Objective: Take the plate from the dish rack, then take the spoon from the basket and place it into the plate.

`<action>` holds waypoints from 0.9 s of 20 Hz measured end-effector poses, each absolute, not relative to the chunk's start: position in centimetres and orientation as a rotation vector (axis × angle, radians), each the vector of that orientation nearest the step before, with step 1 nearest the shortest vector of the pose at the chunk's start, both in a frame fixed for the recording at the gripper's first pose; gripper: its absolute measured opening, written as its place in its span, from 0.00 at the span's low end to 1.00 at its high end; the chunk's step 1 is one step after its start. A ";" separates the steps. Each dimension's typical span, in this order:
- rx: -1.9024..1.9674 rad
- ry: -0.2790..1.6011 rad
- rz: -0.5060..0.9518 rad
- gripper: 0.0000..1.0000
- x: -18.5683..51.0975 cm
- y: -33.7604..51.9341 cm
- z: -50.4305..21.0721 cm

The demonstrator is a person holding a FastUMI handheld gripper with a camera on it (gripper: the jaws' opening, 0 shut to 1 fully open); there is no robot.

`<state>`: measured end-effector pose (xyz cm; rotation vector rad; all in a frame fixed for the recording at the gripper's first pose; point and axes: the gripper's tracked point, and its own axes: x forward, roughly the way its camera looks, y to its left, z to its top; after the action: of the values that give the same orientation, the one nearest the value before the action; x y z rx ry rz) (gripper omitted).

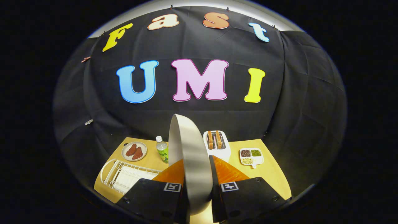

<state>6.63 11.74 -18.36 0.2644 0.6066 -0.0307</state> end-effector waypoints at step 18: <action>0.584 1.005 0.094 0.31 -16.2 7.2 -35.8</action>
<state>-16.17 7.21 -35.76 0.5837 1.0054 0.0944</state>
